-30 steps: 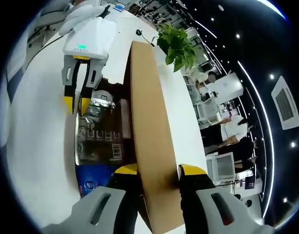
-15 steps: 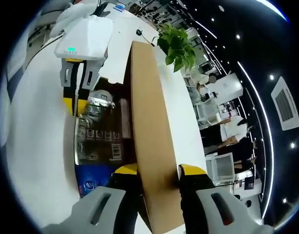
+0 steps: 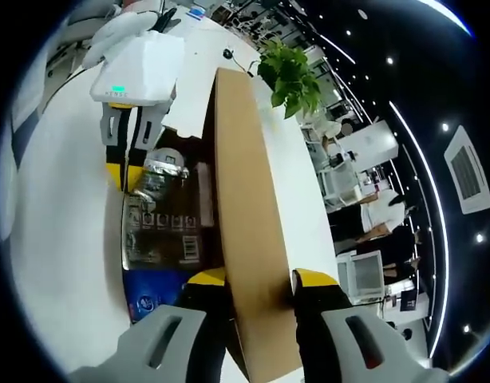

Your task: Operate the shoe box by opening the lid, removing the specified soft item, and placing it in the target area until the item is outside and the box remains undamaged.

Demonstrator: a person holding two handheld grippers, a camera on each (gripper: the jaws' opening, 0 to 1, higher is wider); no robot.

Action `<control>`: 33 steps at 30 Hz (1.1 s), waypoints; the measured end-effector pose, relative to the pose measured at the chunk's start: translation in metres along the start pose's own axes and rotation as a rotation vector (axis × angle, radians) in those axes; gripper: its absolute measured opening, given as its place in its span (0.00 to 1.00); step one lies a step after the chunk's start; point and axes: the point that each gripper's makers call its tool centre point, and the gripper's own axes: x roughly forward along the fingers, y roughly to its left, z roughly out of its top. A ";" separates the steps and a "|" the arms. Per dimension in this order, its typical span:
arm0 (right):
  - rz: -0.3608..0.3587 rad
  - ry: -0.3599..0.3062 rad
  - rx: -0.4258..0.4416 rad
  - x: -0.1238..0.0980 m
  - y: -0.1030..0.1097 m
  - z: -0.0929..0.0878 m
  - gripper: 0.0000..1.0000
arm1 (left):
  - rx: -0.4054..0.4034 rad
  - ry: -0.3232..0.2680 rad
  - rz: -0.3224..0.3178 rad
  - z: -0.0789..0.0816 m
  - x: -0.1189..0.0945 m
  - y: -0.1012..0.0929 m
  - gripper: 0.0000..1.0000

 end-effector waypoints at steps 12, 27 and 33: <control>-0.036 0.008 -0.050 -0.001 -0.006 0.002 0.27 | -0.023 0.013 -0.004 -0.001 0.000 0.000 0.03; -0.130 -0.022 -0.119 -0.002 -0.024 0.007 0.20 | -0.015 0.032 -0.008 -0.001 0.001 0.000 0.03; -0.135 -0.041 -0.147 0.001 -0.028 0.006 0.19 | -0.015 0.037 -0.020 -0.002 0.002 0.001 0.02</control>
